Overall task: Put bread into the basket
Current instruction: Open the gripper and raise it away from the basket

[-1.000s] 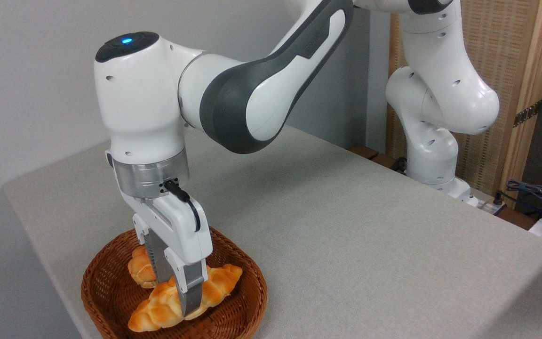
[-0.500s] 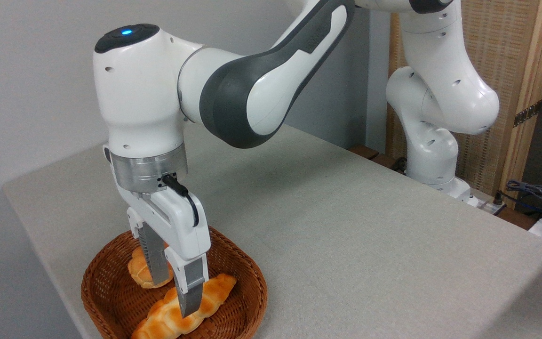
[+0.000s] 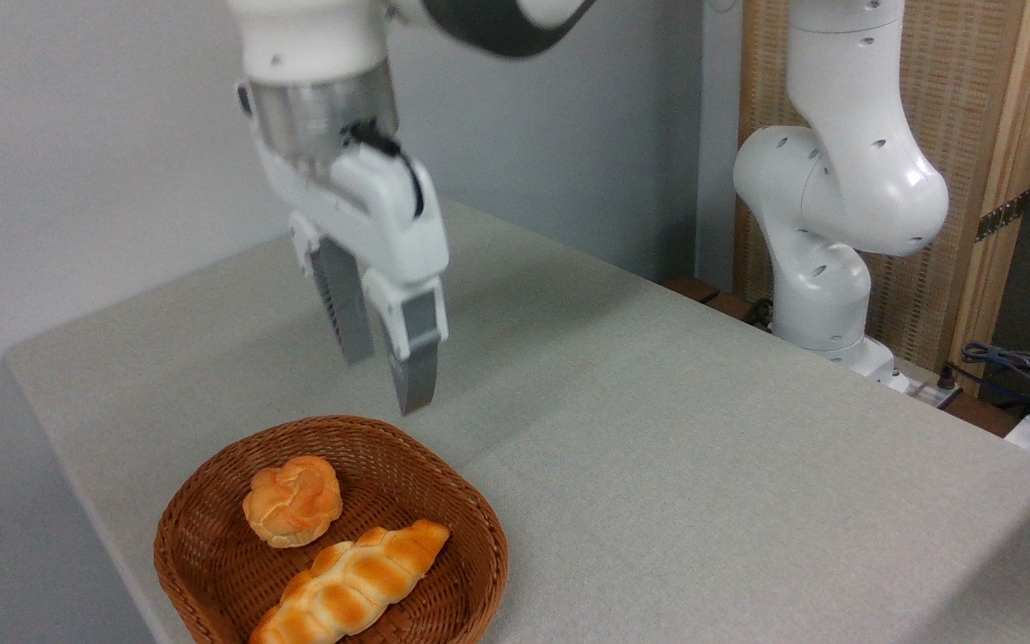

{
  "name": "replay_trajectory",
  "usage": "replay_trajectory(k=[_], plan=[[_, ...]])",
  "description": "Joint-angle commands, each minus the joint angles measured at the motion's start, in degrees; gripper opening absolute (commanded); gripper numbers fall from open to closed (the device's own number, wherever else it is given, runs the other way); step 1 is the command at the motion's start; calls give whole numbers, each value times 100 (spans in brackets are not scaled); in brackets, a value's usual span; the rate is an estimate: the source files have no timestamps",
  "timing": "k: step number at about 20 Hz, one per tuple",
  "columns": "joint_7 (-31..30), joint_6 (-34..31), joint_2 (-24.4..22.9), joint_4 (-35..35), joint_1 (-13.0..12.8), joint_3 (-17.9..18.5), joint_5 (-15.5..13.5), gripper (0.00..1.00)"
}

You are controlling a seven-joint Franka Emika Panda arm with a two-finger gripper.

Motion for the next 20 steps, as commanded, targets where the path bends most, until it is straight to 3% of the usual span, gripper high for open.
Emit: replay_trajectory(k=[1, 5, 10, 20], plan=[[-112, -120, -455, -261, 9, -126, -146, 100], [-525, -138, -465, -235, 18, -312, -128, 100], [-509, -305, -491, -200, 123, -496, -32, 100], [-456, -402, -500, -209, 123, -444, 92, 100]])
